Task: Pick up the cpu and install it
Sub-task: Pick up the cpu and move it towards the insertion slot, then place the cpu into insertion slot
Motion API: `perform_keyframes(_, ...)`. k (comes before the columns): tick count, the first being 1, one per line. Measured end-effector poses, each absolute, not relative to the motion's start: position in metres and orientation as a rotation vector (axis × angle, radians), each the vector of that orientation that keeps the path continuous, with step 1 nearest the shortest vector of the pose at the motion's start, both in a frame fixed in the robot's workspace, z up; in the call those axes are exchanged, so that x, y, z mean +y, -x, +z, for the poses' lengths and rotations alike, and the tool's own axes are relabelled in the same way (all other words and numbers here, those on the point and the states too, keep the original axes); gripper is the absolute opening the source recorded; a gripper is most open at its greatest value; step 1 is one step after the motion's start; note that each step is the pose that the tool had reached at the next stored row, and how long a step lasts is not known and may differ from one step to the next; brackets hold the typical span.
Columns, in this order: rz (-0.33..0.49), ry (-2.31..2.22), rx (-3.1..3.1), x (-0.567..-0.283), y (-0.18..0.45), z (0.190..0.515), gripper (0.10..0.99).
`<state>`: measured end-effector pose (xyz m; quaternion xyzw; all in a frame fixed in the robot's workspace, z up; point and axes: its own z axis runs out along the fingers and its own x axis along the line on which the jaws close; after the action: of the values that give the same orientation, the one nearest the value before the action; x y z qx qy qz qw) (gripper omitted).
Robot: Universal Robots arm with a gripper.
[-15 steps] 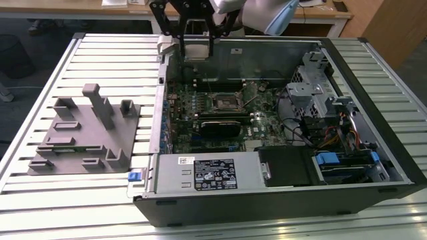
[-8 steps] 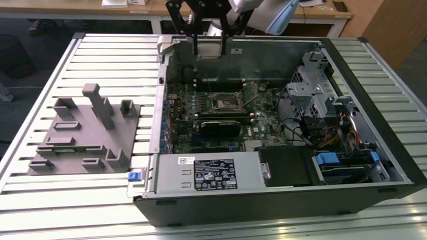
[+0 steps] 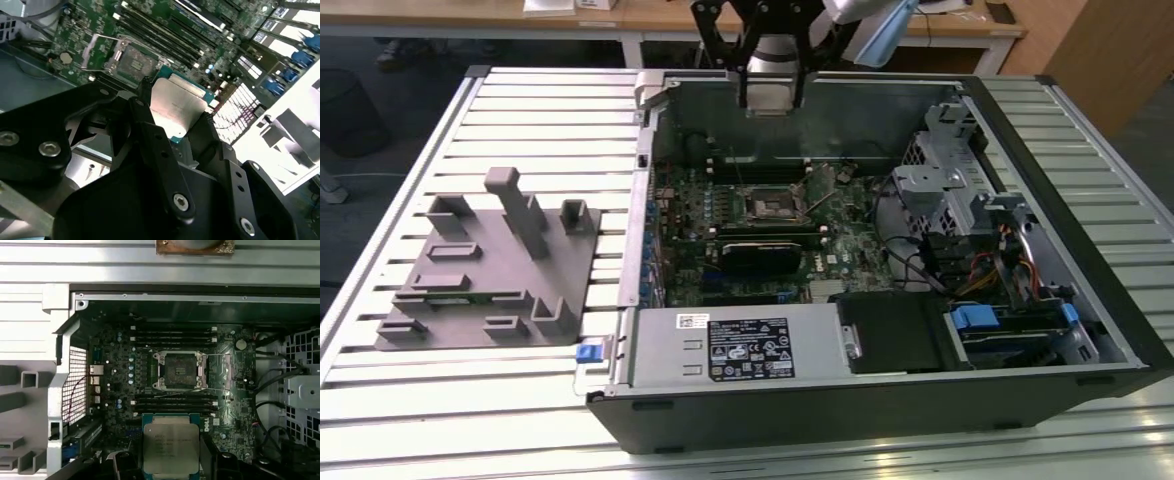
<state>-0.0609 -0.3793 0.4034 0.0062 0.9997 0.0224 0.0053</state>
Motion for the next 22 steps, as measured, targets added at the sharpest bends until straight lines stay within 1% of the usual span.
perform_keyframes(9,0.071,-0.019,3.13,-0.376,0.032,0.403,0.541)
perform_keyframes(16,0.07,-0.03,3.13,-0.376,0.029,0.403,0.541)
perform_keyframes(22,0.068,-0.134,3.126,-0.376,0.028,0.402,0.541)
